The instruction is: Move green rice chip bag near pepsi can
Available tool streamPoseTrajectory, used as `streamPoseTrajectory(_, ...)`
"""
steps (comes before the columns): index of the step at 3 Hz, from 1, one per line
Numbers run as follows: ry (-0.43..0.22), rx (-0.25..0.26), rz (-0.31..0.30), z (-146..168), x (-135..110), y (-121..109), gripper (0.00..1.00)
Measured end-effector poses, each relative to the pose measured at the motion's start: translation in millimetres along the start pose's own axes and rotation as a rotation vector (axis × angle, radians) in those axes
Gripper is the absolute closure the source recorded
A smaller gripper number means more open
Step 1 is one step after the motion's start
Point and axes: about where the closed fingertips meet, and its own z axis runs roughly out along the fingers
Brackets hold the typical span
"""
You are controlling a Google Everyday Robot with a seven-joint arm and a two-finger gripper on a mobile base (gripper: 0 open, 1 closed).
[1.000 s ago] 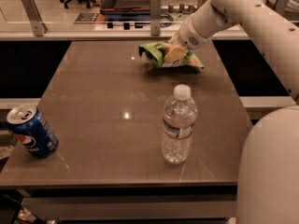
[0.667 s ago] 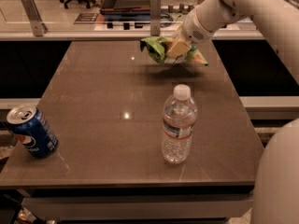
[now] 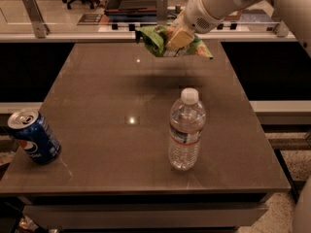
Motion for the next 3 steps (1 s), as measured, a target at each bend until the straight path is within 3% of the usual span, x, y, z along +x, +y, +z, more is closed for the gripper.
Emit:
streamPoseTrajectory(1,-0.060,-0.040,-0.051,-7,-42,20,1.00)
streamPoseTrajectory(3,-0.143,-0.117,-0.154,-17,-117,86,1.00)
